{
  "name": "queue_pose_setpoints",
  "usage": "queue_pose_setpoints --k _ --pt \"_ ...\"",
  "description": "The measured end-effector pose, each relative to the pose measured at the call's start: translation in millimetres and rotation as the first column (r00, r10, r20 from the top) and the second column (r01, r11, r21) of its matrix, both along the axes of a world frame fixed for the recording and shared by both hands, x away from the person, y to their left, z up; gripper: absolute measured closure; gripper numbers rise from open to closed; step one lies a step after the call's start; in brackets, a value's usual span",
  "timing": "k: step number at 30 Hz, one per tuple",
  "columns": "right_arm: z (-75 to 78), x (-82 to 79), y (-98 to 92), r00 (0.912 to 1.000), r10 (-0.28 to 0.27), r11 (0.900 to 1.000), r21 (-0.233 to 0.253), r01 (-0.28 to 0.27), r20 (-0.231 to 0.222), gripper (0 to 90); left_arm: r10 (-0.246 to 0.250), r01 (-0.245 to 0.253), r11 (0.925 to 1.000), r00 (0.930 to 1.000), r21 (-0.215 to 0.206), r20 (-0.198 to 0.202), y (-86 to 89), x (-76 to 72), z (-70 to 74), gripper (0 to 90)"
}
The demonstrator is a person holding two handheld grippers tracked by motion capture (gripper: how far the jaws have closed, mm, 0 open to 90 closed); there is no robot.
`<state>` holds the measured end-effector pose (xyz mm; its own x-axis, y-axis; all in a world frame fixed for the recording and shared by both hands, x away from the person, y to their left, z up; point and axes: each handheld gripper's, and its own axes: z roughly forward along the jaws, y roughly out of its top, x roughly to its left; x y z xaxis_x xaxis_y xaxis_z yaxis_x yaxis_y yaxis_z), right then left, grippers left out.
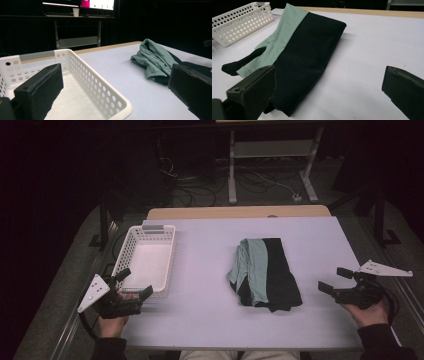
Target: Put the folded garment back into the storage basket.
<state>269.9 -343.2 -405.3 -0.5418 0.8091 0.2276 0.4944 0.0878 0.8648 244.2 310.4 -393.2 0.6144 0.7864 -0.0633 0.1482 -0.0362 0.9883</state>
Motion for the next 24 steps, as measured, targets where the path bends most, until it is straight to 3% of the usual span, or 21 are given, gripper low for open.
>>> queue_pose_setpoints --k 11,24 --pt "10.9 1.9 3.4 1.0 -0.004 1.0 -0.004 0.004 0.005 0.0 0.014 -0.014 0.9996 0.9999 0.026 0.0 -3.6 -4.8 -0.7 0.0" --pt "28.4 12.4 11.6 0.9997 0.017 1.0 -0.022 -0.016 0.016 0.0 0.017 -0.017 0.9996 0.9998 0.021 -0.004 -2.5 -4.9 -1.3 0.0"
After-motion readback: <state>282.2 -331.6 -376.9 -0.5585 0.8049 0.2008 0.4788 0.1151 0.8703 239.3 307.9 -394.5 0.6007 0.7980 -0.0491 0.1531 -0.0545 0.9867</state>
